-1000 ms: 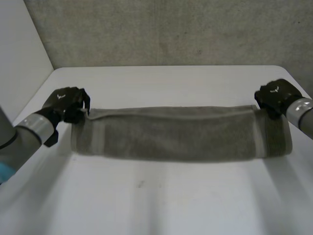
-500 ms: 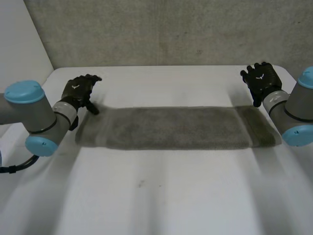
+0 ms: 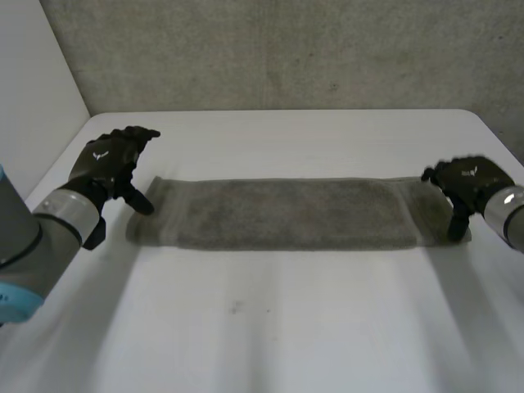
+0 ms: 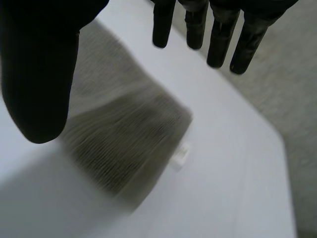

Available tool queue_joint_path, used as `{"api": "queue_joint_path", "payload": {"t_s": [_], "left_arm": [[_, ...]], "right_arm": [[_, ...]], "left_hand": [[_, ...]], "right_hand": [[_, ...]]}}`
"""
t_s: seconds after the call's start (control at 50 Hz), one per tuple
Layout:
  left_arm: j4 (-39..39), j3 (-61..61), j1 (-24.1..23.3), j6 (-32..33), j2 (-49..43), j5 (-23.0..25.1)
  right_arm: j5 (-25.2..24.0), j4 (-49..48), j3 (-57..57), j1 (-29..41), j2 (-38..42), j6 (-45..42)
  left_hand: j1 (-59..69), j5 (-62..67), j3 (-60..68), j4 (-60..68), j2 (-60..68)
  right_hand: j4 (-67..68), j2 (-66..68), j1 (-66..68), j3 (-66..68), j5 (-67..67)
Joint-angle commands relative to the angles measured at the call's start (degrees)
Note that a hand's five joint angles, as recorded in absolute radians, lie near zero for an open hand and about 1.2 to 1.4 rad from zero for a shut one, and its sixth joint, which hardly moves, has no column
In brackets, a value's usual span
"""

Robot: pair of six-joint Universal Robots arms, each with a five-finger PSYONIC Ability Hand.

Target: Fold the towel.

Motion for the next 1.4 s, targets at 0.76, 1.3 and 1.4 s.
{"api": "queue_joint_path", "payload": {"t_s": [0.76, 1.3, 1.4], "left_arm": [[10.5, -7.7, 0.0, -1.0, 2.4, -0.4], [10.3, -7.7, -0.1, -2.2, 3.4, -0.5], [10.3, -8.3, 0.0, -2.2, 4.1, -0.5]], "right_arm": [[-6.2, -14.7, 4.1, -10.1, 9.3, -1.0], [-2.0, -6.7, -16.4, 6.8, 5.1, 3.5], [-1.5, -10.2, -18.7, 22.0, 8.4, 3.9]], "left_hand": [[0.1, -1.6, 0.4, 0.3, 0.5], [0.1, -1.6, 0.4, 0.3, 0.5], [0.1, -1.6, 0.4, 0.3, 0.5]], "right_hand": [[66.9, 66.6, 64.6, 66.6, 66.5], [66.9, 66.6, 64.6, 66.6, 66.5], [66.9, 66.6, 64.6, 66.6, 66.5]]}}
